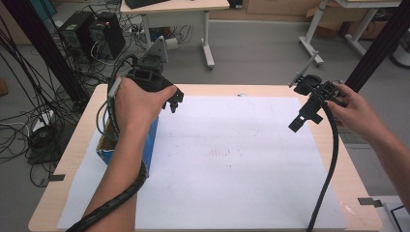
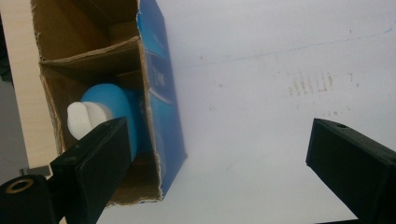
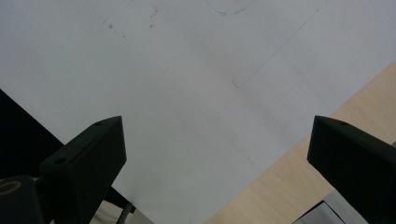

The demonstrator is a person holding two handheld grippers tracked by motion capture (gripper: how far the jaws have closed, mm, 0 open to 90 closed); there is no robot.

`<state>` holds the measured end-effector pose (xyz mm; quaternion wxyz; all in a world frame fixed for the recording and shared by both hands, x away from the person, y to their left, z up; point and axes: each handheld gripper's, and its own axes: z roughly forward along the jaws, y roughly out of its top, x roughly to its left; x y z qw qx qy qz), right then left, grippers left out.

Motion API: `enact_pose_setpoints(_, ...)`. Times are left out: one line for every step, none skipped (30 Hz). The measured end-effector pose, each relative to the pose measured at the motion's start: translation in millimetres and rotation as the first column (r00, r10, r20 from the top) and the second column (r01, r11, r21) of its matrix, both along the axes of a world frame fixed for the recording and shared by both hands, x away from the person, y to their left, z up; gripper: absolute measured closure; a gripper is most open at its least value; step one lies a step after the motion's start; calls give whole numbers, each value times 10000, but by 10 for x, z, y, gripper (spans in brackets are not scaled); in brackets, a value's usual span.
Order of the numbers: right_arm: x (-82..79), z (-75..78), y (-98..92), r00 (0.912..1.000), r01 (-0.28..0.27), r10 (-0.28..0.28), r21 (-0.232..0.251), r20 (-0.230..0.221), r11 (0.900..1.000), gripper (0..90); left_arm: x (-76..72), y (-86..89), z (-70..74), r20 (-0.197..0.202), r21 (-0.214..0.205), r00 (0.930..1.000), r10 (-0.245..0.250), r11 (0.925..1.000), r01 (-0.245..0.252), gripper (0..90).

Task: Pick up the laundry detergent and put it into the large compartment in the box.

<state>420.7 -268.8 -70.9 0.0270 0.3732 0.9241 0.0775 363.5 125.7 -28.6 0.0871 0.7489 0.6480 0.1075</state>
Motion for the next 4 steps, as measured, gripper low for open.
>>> enact_pose_setpoints(-2, -4, 1, 10000, 7, -7, 13, 0, 10000, 43, 2, 2, -4, -26, 11, 10000, -14, 10000, 14, 73)
enact_pose_setpoints(-2, -4, 1, 10000, 7, -7, 13, 0, 10000, 43, -1, 1, -10, -29, 4, 10000, -4, 10000, 4, 73)
enact_pose_setpoints(-1, -4, 5, 10000, -10, 10, -11, -12, 10000, 43, -5, 0, -15, -25, -11, 10000, -3, 10000, 3, 73)
enact_pose_setpoints(0, -5, 5, 10000, -36, 36, -25, -17, 10000, 43, -6, 1, -14, -36, -18, 10000, -41, 10000, 41, 73)
